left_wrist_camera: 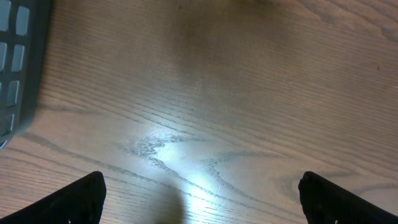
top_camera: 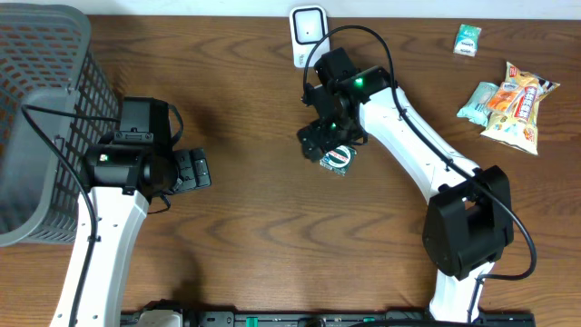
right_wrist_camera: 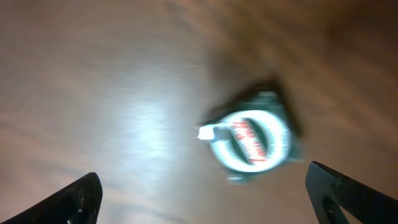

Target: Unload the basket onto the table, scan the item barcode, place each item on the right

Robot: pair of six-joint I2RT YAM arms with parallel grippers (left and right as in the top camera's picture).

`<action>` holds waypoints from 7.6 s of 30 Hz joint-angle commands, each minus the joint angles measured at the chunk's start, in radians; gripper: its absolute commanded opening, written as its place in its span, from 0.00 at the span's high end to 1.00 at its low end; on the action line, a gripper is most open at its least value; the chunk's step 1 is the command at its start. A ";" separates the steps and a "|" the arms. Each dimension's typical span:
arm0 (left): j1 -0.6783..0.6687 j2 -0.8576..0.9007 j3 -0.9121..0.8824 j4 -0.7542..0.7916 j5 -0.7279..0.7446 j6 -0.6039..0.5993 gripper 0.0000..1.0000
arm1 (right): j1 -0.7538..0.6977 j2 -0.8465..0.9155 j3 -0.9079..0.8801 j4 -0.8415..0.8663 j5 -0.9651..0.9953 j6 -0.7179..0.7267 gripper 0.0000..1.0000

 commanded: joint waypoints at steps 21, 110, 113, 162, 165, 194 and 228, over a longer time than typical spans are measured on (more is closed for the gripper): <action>-0.003 0.003 -0.005 -0.002 -0.005 -0.009 0.02 | 0.027 0.008 -0.120 0.085 0.349 1.032 0.05; -0.003 0.003 -0.005 -0.002 -0.005 -0.009 0.02 | -0.019 0.027 -0.360 0.341 0.247 0.583 0.35; -0.003 0.003 -0.005 -0.002 -0.006 -0.009 0.02 | -0.019 0.027 -0.360 0.333 0.249 0.581 0.30; -0.003 0.003 -0.005 -0.002 -0.006 -0.009 0.02 | -0.341 -0.043 -0.097 0.184 -1.300 1.018 0.47; -0.003 0.003 -0.005 -0.002 -0.005 -0.009 0.03 | -0.342 -0.043 -0.097 0.185 -1.277 1.017 0.47; -0.003 0.003 -0.005 -0.002 -0.005 -0.009 0.02 | -0.014 -0.035 -0.097 0.748 0.420 0.572 0.41; -0.003 0.003 -0.005 -0.002 -0.006 -0.009 0.02 | -0.063 0.384 0.403 0.531 0.259 0.212 0.01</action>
